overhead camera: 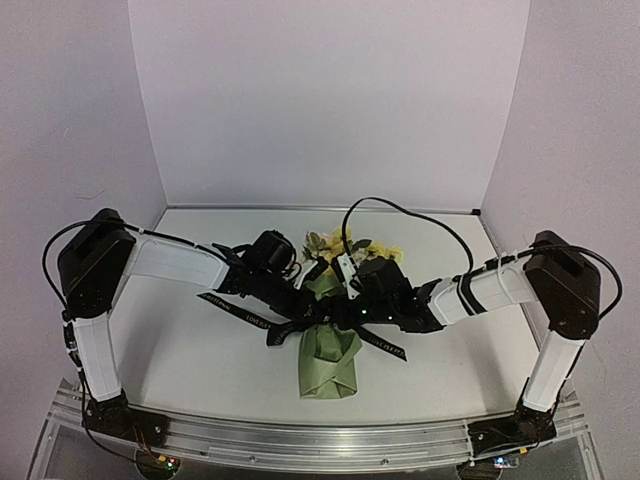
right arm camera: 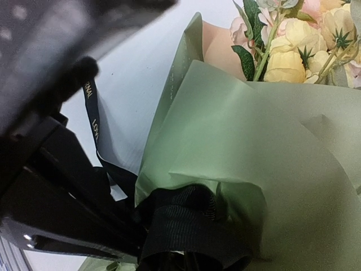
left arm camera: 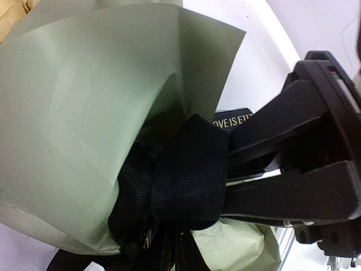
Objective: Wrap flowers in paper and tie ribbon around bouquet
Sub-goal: Cross the half-tied ribbon over the folded bouquet.
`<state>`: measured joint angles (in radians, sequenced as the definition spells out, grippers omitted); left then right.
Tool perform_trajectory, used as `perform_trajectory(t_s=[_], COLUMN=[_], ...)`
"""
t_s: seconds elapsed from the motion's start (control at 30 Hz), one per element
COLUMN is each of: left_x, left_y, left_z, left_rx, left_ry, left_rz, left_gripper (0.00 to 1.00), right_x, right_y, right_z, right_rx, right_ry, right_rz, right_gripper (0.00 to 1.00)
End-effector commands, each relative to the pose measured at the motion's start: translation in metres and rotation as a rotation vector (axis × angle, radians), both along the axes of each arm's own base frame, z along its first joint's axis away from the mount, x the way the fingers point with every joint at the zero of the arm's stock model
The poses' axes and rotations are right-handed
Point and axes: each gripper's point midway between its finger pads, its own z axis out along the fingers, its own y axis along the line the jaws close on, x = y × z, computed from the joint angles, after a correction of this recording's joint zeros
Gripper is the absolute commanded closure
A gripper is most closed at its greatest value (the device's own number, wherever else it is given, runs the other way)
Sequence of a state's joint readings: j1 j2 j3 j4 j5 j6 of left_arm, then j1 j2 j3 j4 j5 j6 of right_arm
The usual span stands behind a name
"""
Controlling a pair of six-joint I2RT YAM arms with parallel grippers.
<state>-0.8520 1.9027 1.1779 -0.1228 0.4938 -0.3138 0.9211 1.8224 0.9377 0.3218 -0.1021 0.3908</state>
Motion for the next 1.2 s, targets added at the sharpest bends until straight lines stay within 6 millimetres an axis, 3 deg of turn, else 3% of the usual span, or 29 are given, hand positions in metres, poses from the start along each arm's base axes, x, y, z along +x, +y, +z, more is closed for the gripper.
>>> perform_trajectory(t_s=[0.0,0.4,0.93,1.17], left_x=[0.008,0.01,0.01,0.009], left_y=[-0.008,-0.009,-0.009,-0.009], left_z=[0.008,0.005,0.006,0.006], left_rx=[-0.006,0.006,0.005,0.001], left_ry=[-0.02,-0.015,-0.012,-0.011], left_rz=[0.007,0.016,0.019,0.016], left_gripper=[0.95,0.95,0.95,0.95], right_x=[-0.001,-0.006,0.006,0.012], right_y=[0.002,-0.002,-0.007,-0.009], right_z=[0.029,0.034,0.05,0.053], right_rx=[0.06,0.077,0.2,0.229], right_ry=[-0.049,-0.047,0.009,0.037], right_rz=[0.012,0.014,-0.093,-0.142], right_gripper=[0.87,0.73,0.65,0.66])
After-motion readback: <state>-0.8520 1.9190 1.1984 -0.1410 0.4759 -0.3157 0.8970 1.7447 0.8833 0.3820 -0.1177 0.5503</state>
